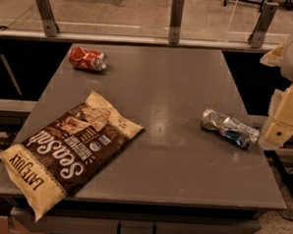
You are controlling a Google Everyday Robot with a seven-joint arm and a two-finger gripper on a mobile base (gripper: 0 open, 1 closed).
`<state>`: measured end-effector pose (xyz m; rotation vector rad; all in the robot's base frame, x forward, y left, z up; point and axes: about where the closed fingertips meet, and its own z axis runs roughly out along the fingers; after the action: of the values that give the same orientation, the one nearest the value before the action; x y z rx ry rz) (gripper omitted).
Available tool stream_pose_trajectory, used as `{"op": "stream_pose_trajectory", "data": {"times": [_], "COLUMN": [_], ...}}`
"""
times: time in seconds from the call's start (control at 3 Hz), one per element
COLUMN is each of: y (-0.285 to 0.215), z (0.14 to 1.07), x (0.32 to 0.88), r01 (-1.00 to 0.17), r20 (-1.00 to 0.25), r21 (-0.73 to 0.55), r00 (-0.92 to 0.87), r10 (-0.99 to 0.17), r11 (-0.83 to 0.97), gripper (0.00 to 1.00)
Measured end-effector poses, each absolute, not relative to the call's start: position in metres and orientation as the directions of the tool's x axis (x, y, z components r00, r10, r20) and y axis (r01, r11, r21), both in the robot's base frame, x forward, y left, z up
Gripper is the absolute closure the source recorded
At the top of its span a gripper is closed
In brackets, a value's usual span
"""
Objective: Place redbull can upright
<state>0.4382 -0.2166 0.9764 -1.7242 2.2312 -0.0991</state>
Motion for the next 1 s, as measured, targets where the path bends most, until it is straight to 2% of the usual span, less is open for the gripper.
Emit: {"op": "stream_pose_trajectory", "data": {"times": [0.33, 1.0], "y": [-0.217, -0.209], "z": [0.976, 0.945], "x": [0.438, 0.485], "r01": [-0.931, -0.902], "r20": [-0.207, -0.246], "r21": [-0.247, -0.253], "r00": [-0.221, -0.29], "r10": [-0.953, -0.925], "r11": [0.27, 0.35], "gripper": [0.0, 0.0]}}
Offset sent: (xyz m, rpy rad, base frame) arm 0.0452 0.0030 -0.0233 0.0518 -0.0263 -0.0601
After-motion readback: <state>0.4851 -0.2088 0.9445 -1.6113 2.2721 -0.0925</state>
